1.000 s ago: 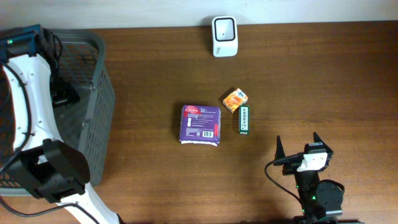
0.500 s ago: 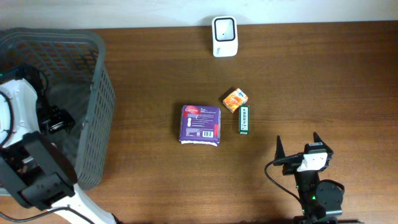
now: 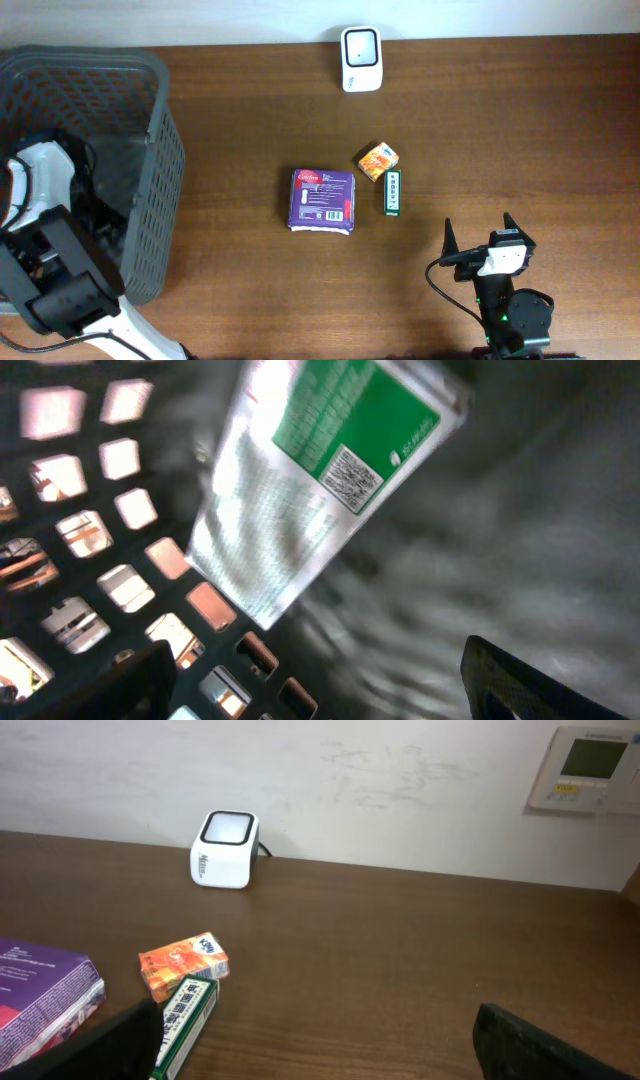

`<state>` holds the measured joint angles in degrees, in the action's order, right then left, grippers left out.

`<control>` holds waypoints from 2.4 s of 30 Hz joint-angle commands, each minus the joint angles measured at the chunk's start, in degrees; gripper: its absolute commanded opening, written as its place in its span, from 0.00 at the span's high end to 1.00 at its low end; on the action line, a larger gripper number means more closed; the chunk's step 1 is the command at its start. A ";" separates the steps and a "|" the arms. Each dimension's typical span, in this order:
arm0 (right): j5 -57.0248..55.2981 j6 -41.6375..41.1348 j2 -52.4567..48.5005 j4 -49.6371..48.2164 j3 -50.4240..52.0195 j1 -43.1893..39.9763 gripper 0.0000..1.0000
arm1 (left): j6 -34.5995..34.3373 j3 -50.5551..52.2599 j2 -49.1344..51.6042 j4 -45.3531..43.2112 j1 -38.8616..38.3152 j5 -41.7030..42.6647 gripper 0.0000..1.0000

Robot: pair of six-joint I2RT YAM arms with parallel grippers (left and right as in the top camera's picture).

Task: Scan the item barcode
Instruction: 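Reach the left gripper into the basket and grasp the white-green medicine box, then place the white-green box beside the green box with the left gripper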

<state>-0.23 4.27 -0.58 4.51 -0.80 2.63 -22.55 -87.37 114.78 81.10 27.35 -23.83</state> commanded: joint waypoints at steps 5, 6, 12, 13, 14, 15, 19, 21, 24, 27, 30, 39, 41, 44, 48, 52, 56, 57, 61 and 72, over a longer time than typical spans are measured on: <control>-0.48 -0.63 0.37 0.20 0.48 0.35 0.02 | 6.03 3.63 -0.31 -11.45 1.70 -1.25 0.14; -0.48 -0.63 0.37 0.20 0.48 0.35 0.02 | 6.91 3.80 -0.31 -12.68 1.70 -0.52 0.16; -0.48 -0.63 0.37 0.20 0.48 0.35 0.02 | 12.15 6.21 -0.24 -15.89 2.34 3.96 0.36; -0.48 -0.63 0.37 0.20 0.48 0.35 0.02 | 11.93 7.08 -0.24 -16.09 2.47 2.97 0.37; -0.48 -0.63 0.37 0.20 0.48 0.35 0.02 | 11.96 8.81 -0.24 -17.11 2.89 1.95 0.38; -0.48 -0.63 0.37 0.20 0.48 0.35 0.02 | 11.96 9.53 -0.24 -17.77 3.21 1.88 0.38; -0.48 -0.63 0.37 0.20 0.48 0.35 0.02 | 11.96 9.66 -0.26 -18.67 3.48 -1.14 0.50; -0.48 -0.63 0.37 0.20 0.48 0.35 0.02 | 11.96 9.66 -0.26 -18.75 3.48 -1.33 0.67; -0.48 -0.63 0.37 0.20 0.48 0.35 0.02 | 11.96 9.66 -0.26 -18.60 3.48 -1.05 0.60; -0.48 -0.63 0.37 0.20 0.48 0.35 0.02 | 11.96 9.66 -0.26 -18.60 3.48 -1.05 0.85; -0.48 -0.63 0.37 0.20 0.48 0.35 0.02 | 11.96 9.66 -0.26 -18.62 3.45 -1.03 1.00; -0.48 -0.63 0.37 0.20 0.48 0.35 0.02 | 12.00 -0.46 -10.08 -18.51 3.21 16.44 1.00; -0.48 -0.63 0.37 0.20 0.48 0.35 0.02 | 12.22 -3.87 -15.41 -18.62 1.66 21.18 1.00; -0.48 -0.63 0.37 0.20 0.48 0.35 0.02 | 12.41 -7.82 -22.25 -19.87 -2.14 24.61 1.00; -0.48 -0.63 0.37 0.20 0.48 0.35 0.02 | 12.39 -11.37 -34.12 -24.26 -11.63 24.57 1.00; -0.48 -0.63 0.37 0.20 0.48 0.35 0.01 | 12.37 -11.37 -45.05 -29.51 -22.03 26.51 1.00; -0.48 -0.63 0.37 0.20 0.48 0.35 0.01 | 12.28 -11.13 -48.89 -30.93 -36.28 36.92 1.00; -0.48 -0.63 0.37 0.20 0.48 0.35 0.01 | 11.47 -10.75 -47.71 -30.80 -39.98 39.23 1.00; -0.48 -0.63 0.37 0.20 0.48 0.35 0.01 | 10.19 -9.84 -33.38 -29.18 -55.21 39.74 1.00; -0.48 -0.63 0.37 0.20 0.48 0.35 0.02 | 1.49 -9.84 -4.17 -30.77 -67.12 39.74 1.00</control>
<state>-0.21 4.27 -0.58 4.51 -0.80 2.63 -14.85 -97.17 107.63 50.63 -38.79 15.03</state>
